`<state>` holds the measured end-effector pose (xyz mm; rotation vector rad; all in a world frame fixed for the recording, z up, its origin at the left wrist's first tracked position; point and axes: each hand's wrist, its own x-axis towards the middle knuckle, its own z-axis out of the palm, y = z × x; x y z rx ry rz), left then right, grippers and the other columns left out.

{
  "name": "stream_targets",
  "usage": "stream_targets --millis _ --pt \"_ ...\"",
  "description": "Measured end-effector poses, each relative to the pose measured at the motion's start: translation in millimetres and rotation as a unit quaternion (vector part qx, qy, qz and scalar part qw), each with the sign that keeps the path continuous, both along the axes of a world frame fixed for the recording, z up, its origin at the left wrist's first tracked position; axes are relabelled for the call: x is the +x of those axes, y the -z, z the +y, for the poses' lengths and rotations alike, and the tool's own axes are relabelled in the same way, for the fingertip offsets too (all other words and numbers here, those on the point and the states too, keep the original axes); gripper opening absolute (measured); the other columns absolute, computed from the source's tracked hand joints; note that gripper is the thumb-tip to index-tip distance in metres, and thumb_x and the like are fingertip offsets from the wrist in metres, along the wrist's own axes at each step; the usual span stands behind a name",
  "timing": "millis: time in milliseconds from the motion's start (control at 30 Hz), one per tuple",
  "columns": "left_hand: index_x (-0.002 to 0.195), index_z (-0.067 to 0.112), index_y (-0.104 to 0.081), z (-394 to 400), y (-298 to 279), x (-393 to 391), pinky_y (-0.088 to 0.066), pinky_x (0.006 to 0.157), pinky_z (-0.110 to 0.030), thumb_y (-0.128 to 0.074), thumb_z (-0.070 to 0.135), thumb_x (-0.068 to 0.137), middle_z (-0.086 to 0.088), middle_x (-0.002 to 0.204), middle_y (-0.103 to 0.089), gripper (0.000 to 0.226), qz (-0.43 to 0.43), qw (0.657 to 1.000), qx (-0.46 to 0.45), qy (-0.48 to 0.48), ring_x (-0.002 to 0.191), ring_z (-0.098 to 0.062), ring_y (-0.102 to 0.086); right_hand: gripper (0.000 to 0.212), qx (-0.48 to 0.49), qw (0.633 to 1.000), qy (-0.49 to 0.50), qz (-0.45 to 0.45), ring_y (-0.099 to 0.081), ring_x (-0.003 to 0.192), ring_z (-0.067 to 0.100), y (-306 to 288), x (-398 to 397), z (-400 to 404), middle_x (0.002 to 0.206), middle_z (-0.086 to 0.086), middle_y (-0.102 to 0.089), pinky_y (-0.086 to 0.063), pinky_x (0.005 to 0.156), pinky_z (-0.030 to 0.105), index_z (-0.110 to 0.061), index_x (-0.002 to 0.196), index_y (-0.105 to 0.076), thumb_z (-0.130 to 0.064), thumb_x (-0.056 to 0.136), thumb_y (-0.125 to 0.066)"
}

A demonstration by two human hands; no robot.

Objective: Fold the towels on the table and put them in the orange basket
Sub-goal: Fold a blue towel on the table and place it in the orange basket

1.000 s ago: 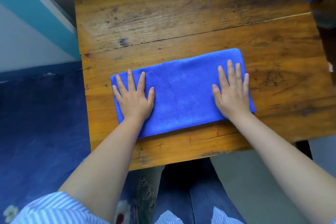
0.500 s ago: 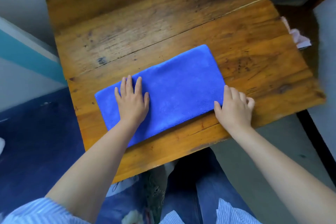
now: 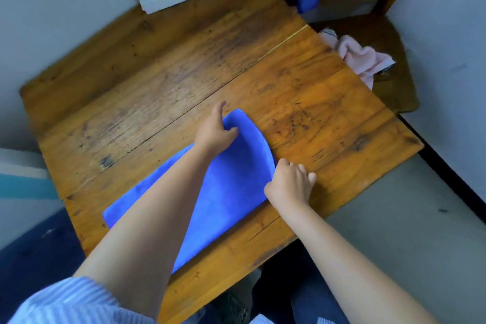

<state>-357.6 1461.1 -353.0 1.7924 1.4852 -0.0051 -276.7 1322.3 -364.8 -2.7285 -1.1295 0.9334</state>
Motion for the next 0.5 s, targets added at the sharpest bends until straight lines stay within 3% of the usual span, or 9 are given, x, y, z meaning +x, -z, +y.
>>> stream_targets --millis 100,200,267,367,433,500 --pt "0.132 0.019 -0.042 18 -6 10 -0.039 0.063 -0.019 -0.052 0.004 0.085 0.001 0.091 -0.049 0.050 -0.038 0.996 -0.080 0.001 0.083 -0.018 -0.050 0.015 -0.002 1.000 0.004 0.028 -0.044 0.110 0.025 -1 7 2 0.109 0.005 -0.058 -0.029 0.089 0.037 -0.014 0.093 -0.054 -0.013 0.078 -0.057" --pt "0.117 0.016 -0.056 32 -20 13 -0.034 0.045 -0.008 -0.050 -0.004 0.082 0.004 0.069 -0.041 0.040 -0.013 0.992 -0.103 0.068 0.060 -0.011 -0.042 0.014 -0.001 0.998 0.008 0.063 -0.040 0.112 0.026 -5 14 4 0.109 0.006 -0.053 -0.029 0.087 0.037 -0.017 0.085 -0.047 -0.013 0.076 -0.057" --pt "0.107 0.013 -0.062 38 -31 14 -0.029 0.037 -0.004 -0.048 -0.007 0.080 0.003 0.065 -0.041 0.037 0.013 0.990 -0.094 0.106 0.055 -0.011 -0.039 0.020 -0.010 0.995 0.000 0.104 -0.044 0.109 0.026 -10 19 7 0.097 0.004 -0.053 -0.027 0.082 0.036 -0.019 0.084 -0.038 -0.013 0.076 -0.055" --pt "0.100 0.012 -0.065 42 -46 16 -0.032 0.043 -0.010 -0.046 -0.006 0.077 0.007 0.068 -0.047 0.035 0.081 0.980 -0.043 0.175 0.061 -0.013 -0.044 0.018 -0.034 0.986 -0.007 0.163 -0.050 0.091 0.023 -18 32 12 0.078 -0.003 -0.048 -0.022 0.075 0.032 -0.020 0.085 -0.040 -0.018 0.077 -0.056" --pt "0.104 0.011 -0.064 42 -54 16 -0.034 0.051 -0.016 -0.044 -0.006 0.077 0.005 0.078 -0.052 0.038 0.127 0.964 -0.009 0.235 0.075 -0.017 -0.045 0.014 -0.060 0.982 -0.027 0.178 -0.047 0.082 0.022 -23 42 16 0.071 -0.005 -0.048 -0.023 0.077 0.033 -0.021 0.073 -0.045 -0.024 0.079 -0.057" --pt "0.109 0.010 -0.063 44 -58 16 -0.039 0.062 -0.023 -0.043 -0.006 0.077 -0.005 0.098 -0.057 0.041 0.167 0.942 0.019 0.289 0.086 -0.021 -0.047 0.028 -0.084 0.978 -0.047 0.185 -0.047 0.080 0.023 -28 49 23 0.063 -0.005 -0.044 -0.023 0.079 0.034 -0.018 0.059 -0.042 -0.025 0.080 -0.058"
